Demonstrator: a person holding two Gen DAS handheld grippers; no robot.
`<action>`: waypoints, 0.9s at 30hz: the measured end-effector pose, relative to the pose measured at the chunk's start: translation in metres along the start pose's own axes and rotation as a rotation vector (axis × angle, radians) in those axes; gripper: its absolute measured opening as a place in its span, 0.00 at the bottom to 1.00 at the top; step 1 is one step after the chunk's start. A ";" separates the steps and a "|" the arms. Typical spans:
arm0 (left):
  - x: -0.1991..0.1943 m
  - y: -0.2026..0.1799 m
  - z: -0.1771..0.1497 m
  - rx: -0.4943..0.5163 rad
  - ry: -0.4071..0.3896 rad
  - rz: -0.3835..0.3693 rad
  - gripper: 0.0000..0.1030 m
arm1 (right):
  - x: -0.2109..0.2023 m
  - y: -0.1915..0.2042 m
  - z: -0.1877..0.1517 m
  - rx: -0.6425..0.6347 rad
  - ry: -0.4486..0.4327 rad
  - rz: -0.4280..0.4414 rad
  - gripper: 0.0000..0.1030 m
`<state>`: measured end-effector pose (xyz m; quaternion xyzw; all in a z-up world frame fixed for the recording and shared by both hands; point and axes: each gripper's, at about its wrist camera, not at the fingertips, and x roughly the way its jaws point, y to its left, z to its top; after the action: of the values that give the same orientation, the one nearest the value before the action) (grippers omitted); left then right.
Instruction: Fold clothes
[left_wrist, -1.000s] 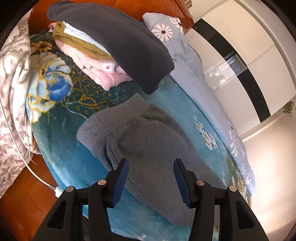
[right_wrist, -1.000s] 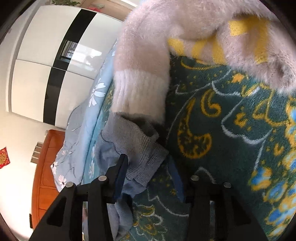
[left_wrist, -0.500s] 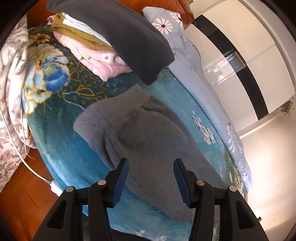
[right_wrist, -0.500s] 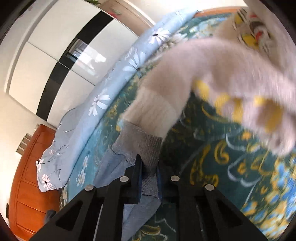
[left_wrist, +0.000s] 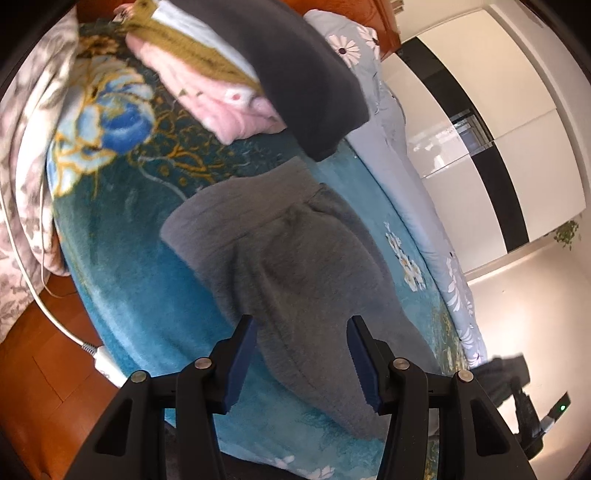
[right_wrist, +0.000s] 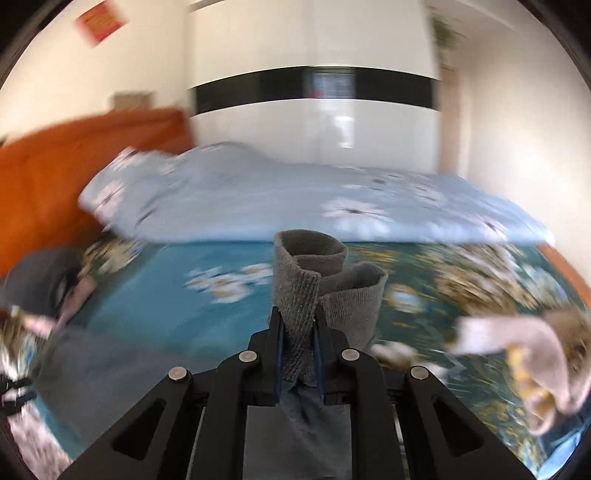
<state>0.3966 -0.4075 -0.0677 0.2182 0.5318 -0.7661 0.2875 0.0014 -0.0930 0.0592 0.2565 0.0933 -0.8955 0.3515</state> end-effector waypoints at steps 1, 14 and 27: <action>-0.002 0.004 0.001 -0.004 -0.005 0.002 0.53 | 0.005 0.023 -0.003 -0.033 0.007 0.024 0.14; 0.009 0.044 0.016 -0.067 -0.024 -0.001 0.57 | 0.069 0.196 -0.112 -0.356 0.251 0.169 0.14; 0.045 0.057 0.037 -0.178 -0.043 -0.080 0.59 | 0.034 0.178 -0.118 -0.371 0.200 0.380 0.36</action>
<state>0.4005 -0.4673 -0.1228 0.1538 0.6000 -0.7311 0.2861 0.1474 -0.2022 -0.0566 0.2881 0.2399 -0.7514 0.5430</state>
